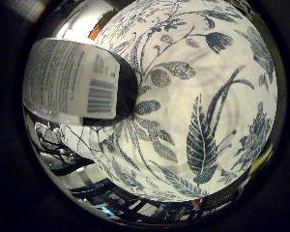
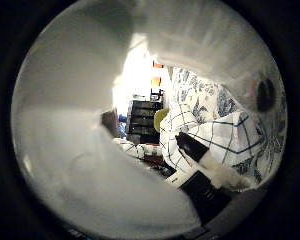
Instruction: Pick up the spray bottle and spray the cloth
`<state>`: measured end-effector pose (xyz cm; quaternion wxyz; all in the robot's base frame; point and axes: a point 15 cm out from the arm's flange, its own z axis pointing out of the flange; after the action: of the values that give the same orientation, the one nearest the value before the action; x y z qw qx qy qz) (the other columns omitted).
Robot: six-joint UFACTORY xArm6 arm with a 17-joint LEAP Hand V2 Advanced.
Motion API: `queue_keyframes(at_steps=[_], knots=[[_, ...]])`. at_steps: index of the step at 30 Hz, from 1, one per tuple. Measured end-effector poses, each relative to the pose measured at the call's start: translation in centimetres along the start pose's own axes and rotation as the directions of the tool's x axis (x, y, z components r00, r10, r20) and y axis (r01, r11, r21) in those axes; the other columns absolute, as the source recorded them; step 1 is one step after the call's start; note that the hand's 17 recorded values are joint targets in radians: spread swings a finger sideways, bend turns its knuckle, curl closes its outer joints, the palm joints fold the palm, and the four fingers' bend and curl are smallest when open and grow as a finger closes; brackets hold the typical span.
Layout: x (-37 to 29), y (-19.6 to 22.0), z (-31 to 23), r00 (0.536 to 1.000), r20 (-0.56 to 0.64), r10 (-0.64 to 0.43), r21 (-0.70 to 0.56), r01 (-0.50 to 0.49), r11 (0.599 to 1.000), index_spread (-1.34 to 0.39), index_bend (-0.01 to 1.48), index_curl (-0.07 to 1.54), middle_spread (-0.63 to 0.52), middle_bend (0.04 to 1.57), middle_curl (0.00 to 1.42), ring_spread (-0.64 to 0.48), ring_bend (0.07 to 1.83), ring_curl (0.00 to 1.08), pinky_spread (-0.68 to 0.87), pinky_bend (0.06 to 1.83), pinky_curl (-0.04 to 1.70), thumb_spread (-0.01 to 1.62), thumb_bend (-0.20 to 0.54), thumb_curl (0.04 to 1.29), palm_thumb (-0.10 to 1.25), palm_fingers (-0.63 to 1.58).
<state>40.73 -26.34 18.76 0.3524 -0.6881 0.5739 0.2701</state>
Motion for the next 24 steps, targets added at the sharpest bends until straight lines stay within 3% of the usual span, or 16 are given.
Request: queue_keyframes(at_steps=[2,4,6,9,13,17,24], knots=[[-0.1,-0.3,0.6,1.000,0.005,-0.003,-0.012,0.003,1.000,-0.17,0.15,0.25,0.09,0.31,0.34,0.12,0.45,0.29,0.28,0.35,0.32,0.90,-0.025,0.38,0.81,0.35],[-0.1,-0.4,1.1,1.000,0.013,-0.003,-0.019,0.003,1.000,-0.19,0.15,0.26,0.00,0.39,0.37,0.00,0.62,0.34,0.14,0.40,0.32,0.90,-0.027,0.38,0.81,0.58],[-0.1,-0.4,1.2,1.000,0.018,-0.002,-0.021,0.002,1.000,-0.25,0.19,0.27,-0.09,0.55,0.44,-0.10,0.77,0.40,-0.06,0.53,0.36,0.90,-0.023,0.39,0.82,0.92],[-0.2,-0.5,1.1,1.000,0.025,-0.003,-0.012,0.004,1.000,-0.35,0.32,0.37,-0.18,0.71,0.55,-0.20,0.94,0.50,-0.27,0.74,0.47,0.89,-0.018,0.41,0.87,1.20],[-0.3,-0.2,0.7,1.000,0.029,-0.012,0.000,0.012,1.000,-0.43,0.62,0.58,-0.22,1.00,0.71,-0.24,1.14,0.62,-0.31,1.04,0.65,0.86,-0.014,0.45,0.95,1.18],[-1.6,-0.5,0.5,0.996,0.079,-0.028,0.038,0.025,0.999,-0.41,0.89,0.78,-0.19,1.19,0.78,-0.24,1.27,0.69,-0.28,1.17,0.79,0.84,-0.009,0.50,1.06,1.15],[-6.5,0.0,-2.3,0.981,0.183,-0.068,0.118,0.047,0.992,-0.32,1.04,0.92,-0.14,1.32,0.78,-0.23,1.35,0.75,-0.22,1.23,0.98,0.86,-0.009,0.61,1.16,1.09]])
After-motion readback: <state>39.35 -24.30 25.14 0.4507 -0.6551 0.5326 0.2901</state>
